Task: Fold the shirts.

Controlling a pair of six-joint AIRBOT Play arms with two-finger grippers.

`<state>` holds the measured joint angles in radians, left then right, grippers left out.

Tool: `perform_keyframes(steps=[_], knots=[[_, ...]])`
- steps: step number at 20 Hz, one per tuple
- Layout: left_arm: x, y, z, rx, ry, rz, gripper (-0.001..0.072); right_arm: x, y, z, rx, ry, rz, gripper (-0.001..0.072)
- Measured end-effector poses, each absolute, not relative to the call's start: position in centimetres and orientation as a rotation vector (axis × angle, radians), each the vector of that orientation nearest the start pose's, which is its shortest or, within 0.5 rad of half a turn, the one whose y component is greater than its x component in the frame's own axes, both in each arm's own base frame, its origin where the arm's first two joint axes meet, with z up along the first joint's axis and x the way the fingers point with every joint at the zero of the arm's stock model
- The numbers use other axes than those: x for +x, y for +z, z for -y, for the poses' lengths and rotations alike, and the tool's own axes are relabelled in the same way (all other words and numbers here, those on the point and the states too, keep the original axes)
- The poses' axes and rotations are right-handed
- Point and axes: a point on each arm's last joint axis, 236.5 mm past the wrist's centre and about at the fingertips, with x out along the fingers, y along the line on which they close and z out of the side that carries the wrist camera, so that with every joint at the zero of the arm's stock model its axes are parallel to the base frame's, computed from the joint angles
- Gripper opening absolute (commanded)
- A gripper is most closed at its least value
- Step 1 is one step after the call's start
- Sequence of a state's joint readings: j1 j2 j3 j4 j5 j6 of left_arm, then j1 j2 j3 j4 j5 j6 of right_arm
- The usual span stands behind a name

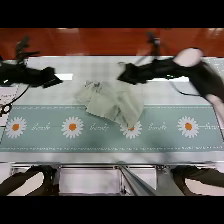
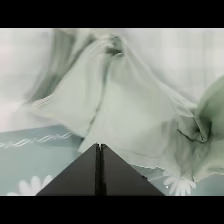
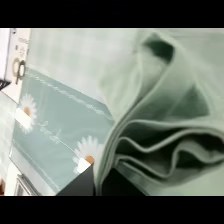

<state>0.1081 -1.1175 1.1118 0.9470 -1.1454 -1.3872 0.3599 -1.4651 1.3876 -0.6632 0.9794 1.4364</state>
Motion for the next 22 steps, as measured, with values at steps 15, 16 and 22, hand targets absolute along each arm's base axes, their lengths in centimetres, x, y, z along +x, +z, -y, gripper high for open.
perform_keyframes(steps=[15, 16, 22], knots=[[34.7, 6.8, 6.8, -0.478, -0.285, -1.016, 0.0026, 46.1, 1.9, -45.8, 0.766, 0.862, -1.140, 0.0410], [34.8, 6.7, 6.8, -0.478, -0.286, -1.017, 0.0026, 45.9, 1.9, -45.7, 0.769, 0.871, -1.156, 0.0405], [35.1, 6.7, 6.2, -0.485, -0.267, -1.004, 0.0026, 43.1, 5.5, -39.5, 0.638, 0.976, -1.293, 0.0405]])
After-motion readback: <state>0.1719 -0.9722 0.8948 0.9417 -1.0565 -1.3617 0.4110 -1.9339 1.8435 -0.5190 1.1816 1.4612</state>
